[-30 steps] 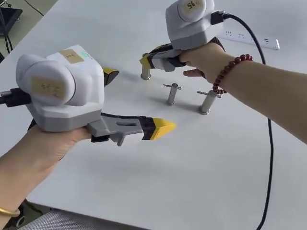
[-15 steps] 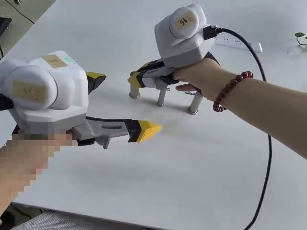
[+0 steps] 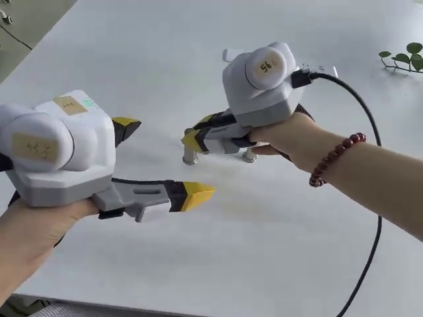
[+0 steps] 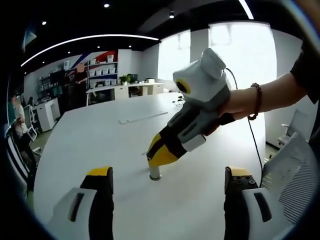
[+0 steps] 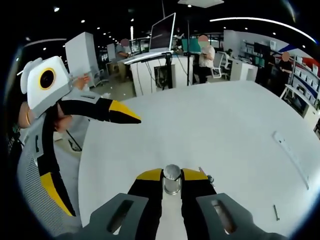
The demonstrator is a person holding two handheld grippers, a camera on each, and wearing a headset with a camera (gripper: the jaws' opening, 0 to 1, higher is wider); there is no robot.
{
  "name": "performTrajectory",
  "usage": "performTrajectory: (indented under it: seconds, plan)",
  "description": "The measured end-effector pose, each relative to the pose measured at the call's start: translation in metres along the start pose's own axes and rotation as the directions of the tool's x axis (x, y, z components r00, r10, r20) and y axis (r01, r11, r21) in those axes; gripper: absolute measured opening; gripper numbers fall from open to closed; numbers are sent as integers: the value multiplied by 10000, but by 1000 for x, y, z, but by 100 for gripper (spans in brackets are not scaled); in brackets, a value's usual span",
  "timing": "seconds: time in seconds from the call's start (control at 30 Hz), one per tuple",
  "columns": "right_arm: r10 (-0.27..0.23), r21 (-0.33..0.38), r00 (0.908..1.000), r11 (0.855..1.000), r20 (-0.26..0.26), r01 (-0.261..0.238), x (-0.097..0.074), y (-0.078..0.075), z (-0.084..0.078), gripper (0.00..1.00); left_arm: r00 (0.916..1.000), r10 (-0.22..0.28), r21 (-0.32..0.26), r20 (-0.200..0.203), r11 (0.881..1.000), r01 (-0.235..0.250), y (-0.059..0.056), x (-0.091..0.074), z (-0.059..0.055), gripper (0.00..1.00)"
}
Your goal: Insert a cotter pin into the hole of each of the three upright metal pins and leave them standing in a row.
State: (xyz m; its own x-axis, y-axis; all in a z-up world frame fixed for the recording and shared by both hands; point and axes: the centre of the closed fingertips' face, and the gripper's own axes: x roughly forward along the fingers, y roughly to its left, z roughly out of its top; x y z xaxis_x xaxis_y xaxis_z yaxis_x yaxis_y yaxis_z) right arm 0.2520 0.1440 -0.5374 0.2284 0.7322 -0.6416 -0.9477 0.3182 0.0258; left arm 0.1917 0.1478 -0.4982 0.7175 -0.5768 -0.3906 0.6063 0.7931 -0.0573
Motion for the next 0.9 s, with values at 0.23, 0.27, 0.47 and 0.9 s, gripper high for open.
performTrajectory:
  seconds: [0.23,0.27,0.47,0.9]
  plan:
    - [-252,117,9997,9996,-56,252,-25,7,-18,7,9999,-127,35,-56,9999,128,-9,-1,-1,91]
    - [-304,127,9995,9995,-73,304,-29,8,-21,7,9999,-150,34,-57,9999,150,-10,0,-1,91]
    - [-500,279,9987,9983,-72,502,-39,3,-33,7,9996,-277,151,12,9995,276,-16,1,1,89]
    - [-705,568,9975,9959,-58,707,-59,6,-61,8,9988,-481,186,64,9987,480,-24,2,2,86]
